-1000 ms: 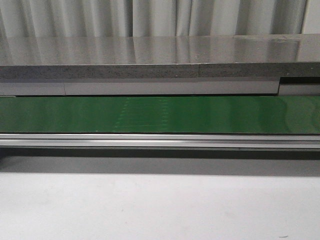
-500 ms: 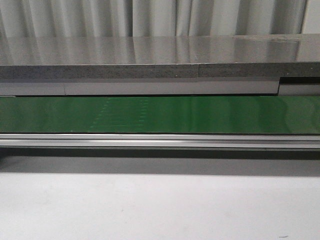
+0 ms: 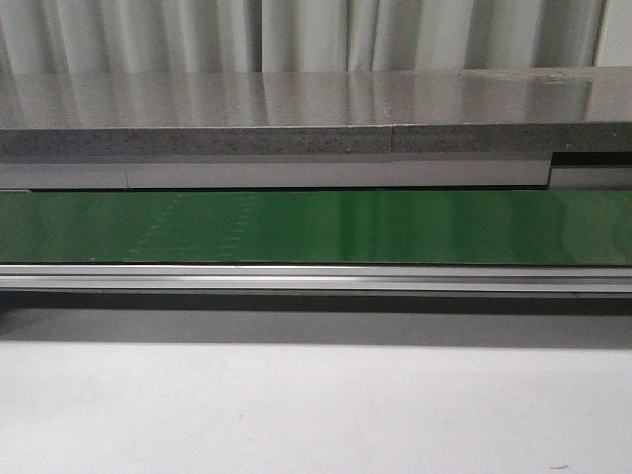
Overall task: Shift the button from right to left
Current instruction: 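Place the push-button on the conveyor belt end and release it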
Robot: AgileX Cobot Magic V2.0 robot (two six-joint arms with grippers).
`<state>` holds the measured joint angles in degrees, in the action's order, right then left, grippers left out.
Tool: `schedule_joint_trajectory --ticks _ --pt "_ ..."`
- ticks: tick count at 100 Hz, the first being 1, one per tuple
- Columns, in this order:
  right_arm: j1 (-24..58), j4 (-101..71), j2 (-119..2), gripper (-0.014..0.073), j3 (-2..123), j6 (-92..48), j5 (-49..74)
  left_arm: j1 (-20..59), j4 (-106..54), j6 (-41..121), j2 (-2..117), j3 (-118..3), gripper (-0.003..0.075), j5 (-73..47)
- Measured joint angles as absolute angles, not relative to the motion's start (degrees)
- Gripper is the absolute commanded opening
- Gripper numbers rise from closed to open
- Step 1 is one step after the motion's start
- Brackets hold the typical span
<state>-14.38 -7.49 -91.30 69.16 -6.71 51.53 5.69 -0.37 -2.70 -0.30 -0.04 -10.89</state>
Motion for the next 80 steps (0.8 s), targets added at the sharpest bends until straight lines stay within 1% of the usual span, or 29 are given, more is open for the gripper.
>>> schedule_joint_trajectory --ticks 12,17,22,24,26,28,29,31,36,38,40,44,45,51,52,53,54,57,80 --pt "-12.54 -7.49 -88.75 0.0590 69.16 -6.71 52.94 5.69 -0.37 -2.70 -0.30 -0.04 -0.0020 -10.89" --pt "-11.66 -7.49 -87.68 0.0562 68.96 -6.71 53.39 5.69 -0.37 -2.70 -0.30 -0.04 -0.0020 -10.89" --pt "-10.72 -7.49 -86.52 0.0509 68.67 -6.71 53.77 5.69 -0.37 -2.70 -0.30 -0.04 -0.0020 -10.89" --pt "-10.30 -7.49 -86.04 0.0469 68.44 -6.71 53.91 5.69 -0.37 -2.70 -0.30 -0.04 -0.0020 -10.89" --pt "-9.88 -7.49 -85.51 0.0447 68.32 -6.71 54.04 5.69 -0.37 -2.70 -0.30 -0.04 -0.0020 -10.89" --pt "-9.49 -7.49 -85.01 0.0400 68.15 -6.71 54.14 5.69 -0.37 -2.70 -0.30 -0.04 -0.0020 -10.89" --pt "-9.35 -7.49 -84.83 0.0400 68.05 -6.71 54.14 5.69 -0.37 -2.70 -0.30 -0.04 -0.0020 -10.89" --pt "-8.94 -7.49 -84.30 0.0349 67.77 -6.71 54.26 5.69 -0.37 -2.70 -0.30 -0.04 -0.0020 -10.89" --pt "-7.97 -7.49 -83.06 0.0271 67.21 -6.71 54.34 5.69 -0.37 -2.70 -0.30 -0.04 -0.0020 -10.89" --pt "-7.58 -7.49 -82.50 0.0218 66.93 -6.71 54.34 5.69 -0.37 -2.70 -0.30 -0.04 -0.0020 -10.89" --pt "-7.22 -7.37 -81.93 0.0193 66.62 -6.71 54.34 5.69 -0.37 -2.70 -0.30 -0.04 -0.0020 -10.89" --pt "-6.79 -7.27 -80.78 0.0107 66.03 -6.71 54.34 5.69 -0.37 -2.70 -0.30 -0.04 -0.0020 -10.89" --pt "-6.61 -7.27 -80.58 0.0107 65.76 -6.71 54.34 5.69 -0.37 -2.70 -0.30 -0.04 -0.0020 -10.89" --pt "-6.01 -7.15 -78.82 -0.0001 64.64 -6.71 54.09 5.69 -0.37 -2.70 -0.30 -0.04 -0.0020 -10.89" --pt "-6.00 -7.04 -78.61 -0.0001 64.33 -6.71 53.99 5.69 -0.37 -2.70 -0.30 -0.04 -0.0020 -10.89" --pt "-5.87 -7.06 -78.21 -0.0029 64.17 -6.71 53.84 5.69 -0.37 -2.70 -0.30 -0.04 -0.0020 -10.89" --pt "-5.85 -7.06 -78.01 -0.0029 63.85 -6.71 53.84 5.69 -0.37 -2.70 -0.30 -0.04 -0.0020 -10.89" --pt "-5.78 -7.06 -77.19 -0.0071 63.17 -6.71 53.56 5.69 -0.37 -2.70 -0.30 -0.04 -0.0020 -10.89" --pt "-5.78 -5.58 -68.92 -0.0066 56.15 -6.71 49.21 5.69 -0.37 -2.70 -0.30 -0.04 -0.0020 -10.89"
